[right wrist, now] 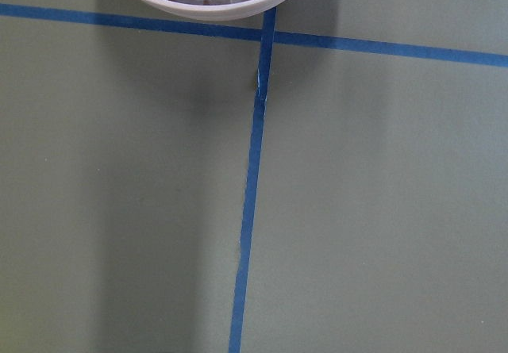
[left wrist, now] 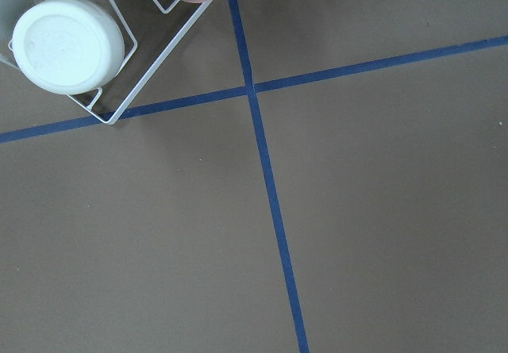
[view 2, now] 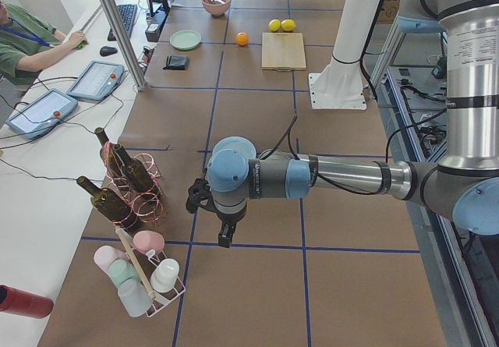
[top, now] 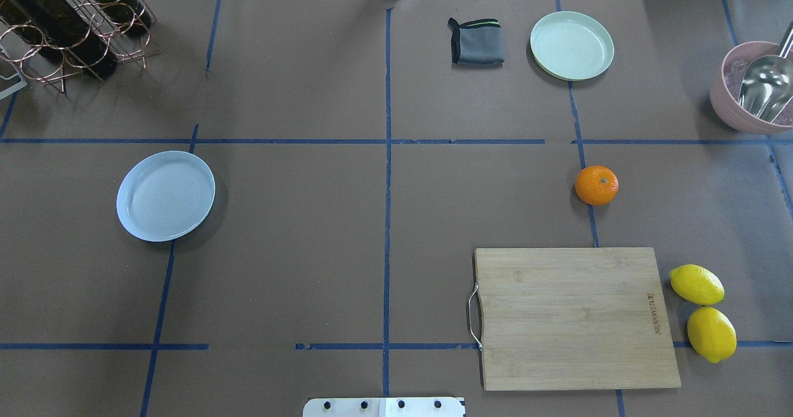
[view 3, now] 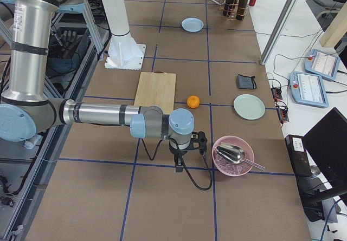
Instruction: Pick orange to plate
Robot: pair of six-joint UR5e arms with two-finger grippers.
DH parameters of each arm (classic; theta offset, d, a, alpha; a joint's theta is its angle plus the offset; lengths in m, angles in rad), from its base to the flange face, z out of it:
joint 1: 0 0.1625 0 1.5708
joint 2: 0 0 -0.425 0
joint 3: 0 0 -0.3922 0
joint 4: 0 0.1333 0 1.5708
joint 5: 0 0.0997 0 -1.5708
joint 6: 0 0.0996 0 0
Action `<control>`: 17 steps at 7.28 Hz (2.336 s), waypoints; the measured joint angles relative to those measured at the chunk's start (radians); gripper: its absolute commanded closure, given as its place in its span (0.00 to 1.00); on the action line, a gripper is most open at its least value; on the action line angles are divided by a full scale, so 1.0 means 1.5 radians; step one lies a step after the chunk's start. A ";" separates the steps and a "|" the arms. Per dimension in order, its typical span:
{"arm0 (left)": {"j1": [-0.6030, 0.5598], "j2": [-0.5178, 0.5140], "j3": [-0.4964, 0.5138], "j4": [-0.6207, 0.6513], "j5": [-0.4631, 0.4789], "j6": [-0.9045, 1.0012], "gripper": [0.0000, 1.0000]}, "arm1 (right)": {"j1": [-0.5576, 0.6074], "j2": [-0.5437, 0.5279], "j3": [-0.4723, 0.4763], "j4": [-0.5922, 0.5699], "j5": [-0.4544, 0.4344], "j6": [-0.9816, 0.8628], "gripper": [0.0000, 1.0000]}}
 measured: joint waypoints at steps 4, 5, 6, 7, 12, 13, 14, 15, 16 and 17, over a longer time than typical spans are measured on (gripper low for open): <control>0.001 -0.002 -0.013 -0.001 0.004 0.003 0.00 | 0.000 0.002 0.005 0.000 0.001 0.001 0.00; 0.003 -0.012 -0.024 -0.003 0.014 0.004 0.00 | 0.000 0.006 0.023 0.000 0.001 0.003 0.00; 0.005 -0.034 -0.036 -0.005 0.023 0.003 0.00 | 0.000 0.012 0.047 0.001 -0.001 0.005 0.00; 0.006 -0.066 -0.040 -0.022 0.025 0.000 0.00 | 0.000 0.024 0.061 0.000 -0.002 0.008 0.00; 0.041 -0.034 -0.021 -0.394 -0.033 -0.055 0.00 | 0.000 0.032 0.035 0.095 0.024 0.051 0.00; 0.083 -0.010 -0.016 -0.472 -0.038 -0.152 0.00 | -0.001 0.031 0.031 0.113 0.027 0.057 0.00; 0.137 0.013 -0.010 -0.555 -0.009 -0.267 0.00 | -0.005 0.030 0.028 0.122 0.034 0.064 0.00; 0.196 0.034 -0.007 -0.631 0.045 -0.395 0.15 | -0.012 0.030 0.026 0.130 0.044 0.067 0.00; 0.266 0.054 -0.004 -0.688 0.116 -0.523 0.31 | -0.017 0.029 0.025 0.140 0.048 0.068 0.00; 0.337 0.062 0.001 -0.724 0.191 -0.652 0.39 | -0.019 0.028 0.025 0.145 0.050 0.068 0.00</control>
